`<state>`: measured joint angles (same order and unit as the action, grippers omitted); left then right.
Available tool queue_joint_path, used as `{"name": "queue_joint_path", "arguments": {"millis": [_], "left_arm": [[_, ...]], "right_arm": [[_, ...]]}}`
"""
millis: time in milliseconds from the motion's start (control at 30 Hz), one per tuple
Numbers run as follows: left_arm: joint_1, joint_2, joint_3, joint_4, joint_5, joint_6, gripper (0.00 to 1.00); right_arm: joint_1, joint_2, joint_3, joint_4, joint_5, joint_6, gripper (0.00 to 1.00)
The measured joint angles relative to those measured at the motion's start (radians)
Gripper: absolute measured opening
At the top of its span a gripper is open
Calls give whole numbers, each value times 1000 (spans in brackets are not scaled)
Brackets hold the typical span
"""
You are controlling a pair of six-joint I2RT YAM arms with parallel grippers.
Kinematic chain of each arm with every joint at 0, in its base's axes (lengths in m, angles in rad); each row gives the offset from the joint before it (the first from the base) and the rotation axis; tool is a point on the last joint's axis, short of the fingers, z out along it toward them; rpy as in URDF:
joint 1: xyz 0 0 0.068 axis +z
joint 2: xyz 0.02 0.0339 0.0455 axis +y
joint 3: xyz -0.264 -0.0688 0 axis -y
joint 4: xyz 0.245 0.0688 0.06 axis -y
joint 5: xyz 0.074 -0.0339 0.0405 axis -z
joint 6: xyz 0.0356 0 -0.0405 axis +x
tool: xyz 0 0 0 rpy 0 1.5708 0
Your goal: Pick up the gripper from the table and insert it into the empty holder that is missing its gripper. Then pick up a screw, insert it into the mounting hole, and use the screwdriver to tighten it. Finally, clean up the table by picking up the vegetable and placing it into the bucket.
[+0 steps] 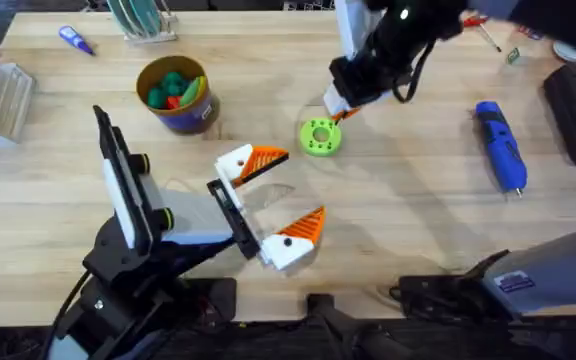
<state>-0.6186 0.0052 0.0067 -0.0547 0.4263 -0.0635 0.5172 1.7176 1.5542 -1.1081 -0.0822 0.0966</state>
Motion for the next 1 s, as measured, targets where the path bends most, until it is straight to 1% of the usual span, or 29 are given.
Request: {"name": "queue_joint_path", "arguments": {"millis": [200,367,567,733,1000], "left_arm": [[0,0,0,0,0,0,986],[0,0,0,0,0,0,986],[0,0,0,0,0,0,986],[0,0,0,0,0,0,985],[0,0,0,0,0,0,985]], "right_arm": [[58,-9,175,-110,0,-38,7],[153,-17,276,-123,-39,-72,7],[267,-19,298,-128,-85,-75,7],[340,-19,298,-125,-109,-75,7],[391,-19,298,-102,-121,-66,7]]}}
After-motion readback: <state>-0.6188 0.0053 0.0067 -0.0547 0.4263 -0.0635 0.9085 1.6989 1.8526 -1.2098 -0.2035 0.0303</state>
